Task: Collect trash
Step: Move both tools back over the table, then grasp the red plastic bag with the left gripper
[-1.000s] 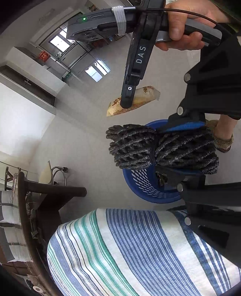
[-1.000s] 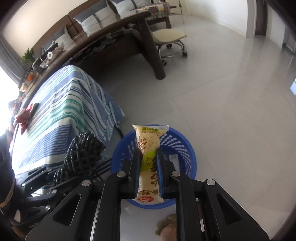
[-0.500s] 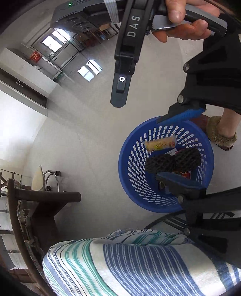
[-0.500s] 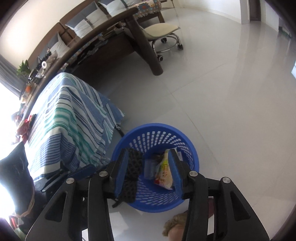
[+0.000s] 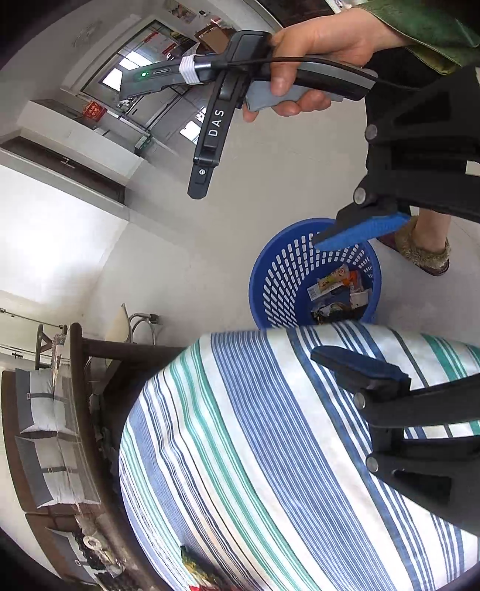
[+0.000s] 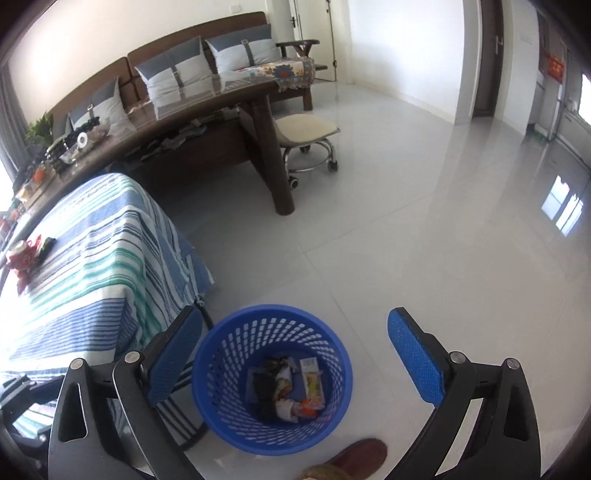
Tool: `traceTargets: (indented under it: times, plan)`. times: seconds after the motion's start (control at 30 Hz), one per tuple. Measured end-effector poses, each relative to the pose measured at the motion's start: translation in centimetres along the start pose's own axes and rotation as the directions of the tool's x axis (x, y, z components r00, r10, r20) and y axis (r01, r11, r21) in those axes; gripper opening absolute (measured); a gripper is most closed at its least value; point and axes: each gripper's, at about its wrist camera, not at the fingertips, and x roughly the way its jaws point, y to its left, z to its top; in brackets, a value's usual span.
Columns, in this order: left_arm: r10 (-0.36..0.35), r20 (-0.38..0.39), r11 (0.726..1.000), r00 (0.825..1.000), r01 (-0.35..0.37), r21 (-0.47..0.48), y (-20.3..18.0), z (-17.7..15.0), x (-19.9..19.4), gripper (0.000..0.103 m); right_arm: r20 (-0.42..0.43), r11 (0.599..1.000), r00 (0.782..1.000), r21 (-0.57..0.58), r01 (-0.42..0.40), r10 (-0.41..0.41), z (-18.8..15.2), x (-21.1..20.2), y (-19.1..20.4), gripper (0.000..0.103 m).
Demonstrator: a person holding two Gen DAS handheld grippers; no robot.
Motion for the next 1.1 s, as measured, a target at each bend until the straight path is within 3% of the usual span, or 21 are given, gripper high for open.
traceTargets:
  times: [0.13, 0.3, 0.5, 0.6, 0.7, 0.83, 1.0, 1.1]
  plan:
    - [0.143, 0.031, 0.989, 0.989, -0.142, -0.049, 5.5, -2.4, -3.2, 0.064, 0.068, 0.993, 0.997, -0.116, -0.014, 0.022, -0.6, -1.5, 4.7, 0.101]
    - [0.308, 0.010, 0.943, 0.951, -0.303, -0.139, 13.8, -4.7, -5.6, 0.064, 0.112, 0.941, 0.989, -0.333, -0.056, 0.099, -2.4, -2.4, 13.3, 0.101]
    - [0.414, 0.013, 0.886, 0.910, -0.400, -0.234, 21.6, -5.8, -8.4, 0.064, 0.007, 0.862, 0.969, -0.460, -0.214, 0.245, -5.4, -1.6, 23.5, 0.101]
    - [0.452, 0.019, 0.860, 0.892, -0.430, -0.275, 24.5, -6.2, -9.6, 0.065, -0.039, 0.820, 0.965, -0.518, -0.243, 0.261, -6.4, -0.2, 27.8, 0.101]
    - [0.467, 0.026, 0.850, 0.884, -0.440, -0.290, 25.6, -6.6, -10.1, 0.065, -0.090, 0.791, 0.961, -0.550, -0.268, 0.263, -6.9, 1.2, 31.1, 0.101]
    - [0.473, 0.017, 0.846, 0.881, -0.449, -0.287, 25.8, -6.3, -9.9, 0.078, -0.144, 0.767, 0.949, -0.561, -0.313, 0.281, -7.5, 2.3, 33.5, 0.101]
    - [0.423, 0.001, 0.869, 0.906, -0.405, -0.284, 28.5, -4.6, -10.1, 0.080, -0.166, 0.768, 0.940, -0.542, -0.340, 0.298, -7.5, 2.6, 33.6, 0.101]
    - [0.425, 0.034, 0.862, 0.904, -0.393, -0.320, 32.1, -1.7, -10.9, 0.080, -0.169, 0.778, 0.939, -0.527, -0.343, 0.300, -7.3, 2.6, 33.4, 0.101]
